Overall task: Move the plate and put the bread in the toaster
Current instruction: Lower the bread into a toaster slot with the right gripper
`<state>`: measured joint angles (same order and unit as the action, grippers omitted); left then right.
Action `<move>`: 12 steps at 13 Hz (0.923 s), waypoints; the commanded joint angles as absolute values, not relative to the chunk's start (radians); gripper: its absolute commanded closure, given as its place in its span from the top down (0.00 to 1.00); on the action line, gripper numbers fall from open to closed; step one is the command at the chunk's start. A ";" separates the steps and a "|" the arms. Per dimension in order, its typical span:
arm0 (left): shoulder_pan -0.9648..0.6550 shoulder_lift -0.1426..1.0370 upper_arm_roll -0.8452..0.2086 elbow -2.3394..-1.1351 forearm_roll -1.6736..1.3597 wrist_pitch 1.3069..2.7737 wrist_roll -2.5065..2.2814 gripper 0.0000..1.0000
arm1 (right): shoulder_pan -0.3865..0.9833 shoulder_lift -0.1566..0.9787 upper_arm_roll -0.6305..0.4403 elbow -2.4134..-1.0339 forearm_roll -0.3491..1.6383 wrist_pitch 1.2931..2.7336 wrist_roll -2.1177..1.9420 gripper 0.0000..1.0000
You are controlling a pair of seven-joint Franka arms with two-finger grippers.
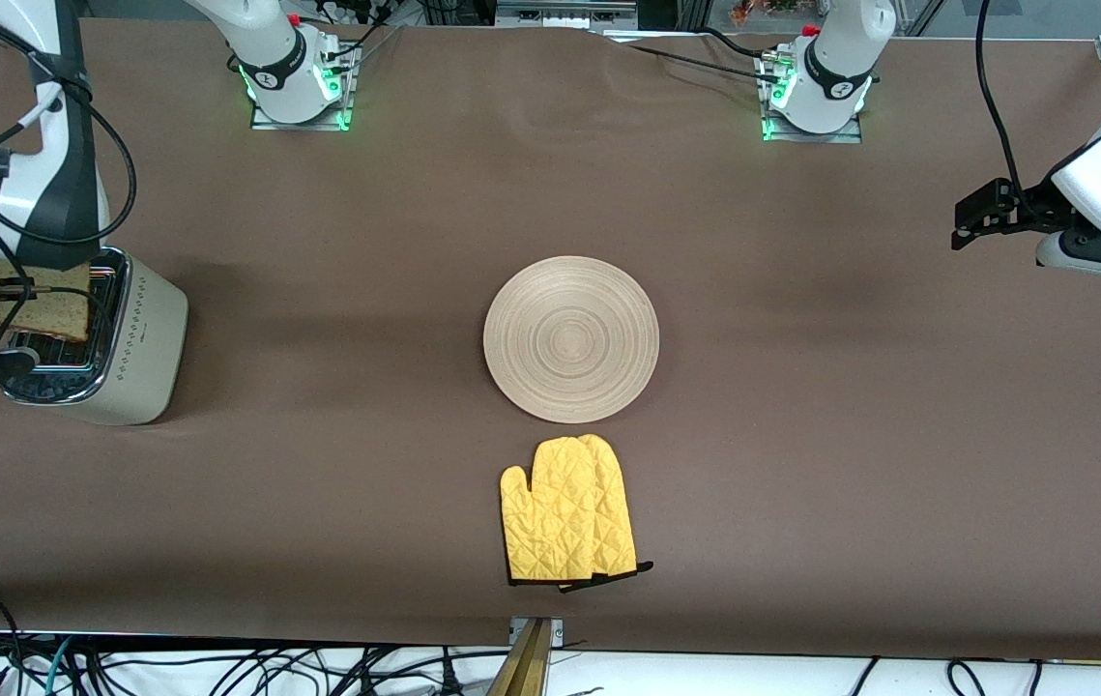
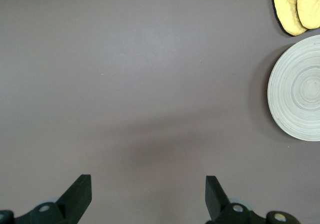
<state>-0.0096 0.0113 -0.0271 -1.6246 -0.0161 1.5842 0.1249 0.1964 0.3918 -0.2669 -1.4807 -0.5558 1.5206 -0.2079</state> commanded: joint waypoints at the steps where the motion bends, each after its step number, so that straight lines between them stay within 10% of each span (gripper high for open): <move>1: -0.012 0.000 -0.023 -1.623 -0.034 1.571 0.118 1.00 | 0.178 0.403 -0.259 -1.497 -0.577 1.560 -0.222 0.00; 12: -0.012 0.000 -0.023 -1.623 -0.034 1.566 0.118 1.00 | 0.166 0.469 -0.258 -1.493 -0.577 1.650 -0.150 0.00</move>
